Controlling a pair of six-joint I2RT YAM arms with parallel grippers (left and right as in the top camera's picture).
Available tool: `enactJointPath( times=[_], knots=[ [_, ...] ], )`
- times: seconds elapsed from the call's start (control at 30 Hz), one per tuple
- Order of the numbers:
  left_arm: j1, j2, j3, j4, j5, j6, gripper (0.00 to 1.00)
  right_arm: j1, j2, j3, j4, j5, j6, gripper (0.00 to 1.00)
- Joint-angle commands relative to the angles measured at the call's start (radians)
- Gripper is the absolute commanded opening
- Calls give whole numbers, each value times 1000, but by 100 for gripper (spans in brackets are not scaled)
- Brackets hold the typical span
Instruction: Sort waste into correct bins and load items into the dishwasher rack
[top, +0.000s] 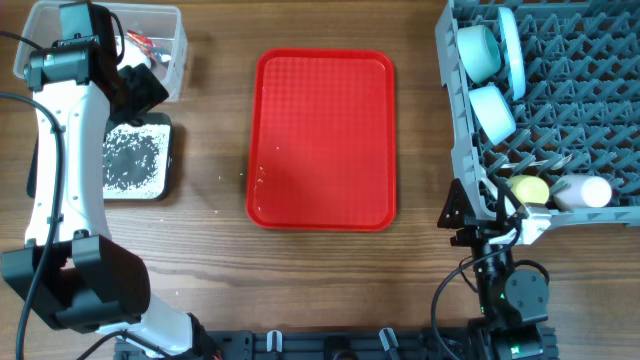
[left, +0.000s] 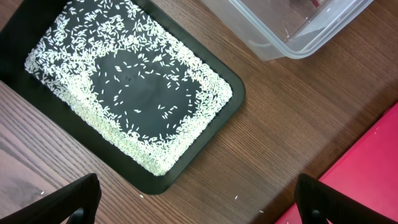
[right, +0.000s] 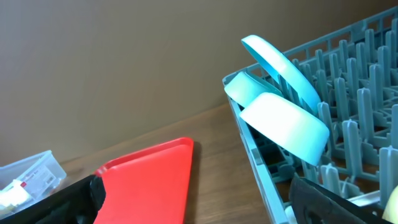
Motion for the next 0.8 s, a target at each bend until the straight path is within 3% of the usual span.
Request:
enactJointPath(
  times=[0.0, 0.77],
  knots=[
    [3, 10, 3, 3, 2, 8, 100, -6, -14, -1, 3, -19, 18, 100],
    [2, 0, 3, 3, 1, 8, 100, -6, 12, -1, 2, -19, 19, 100]
  ],
)
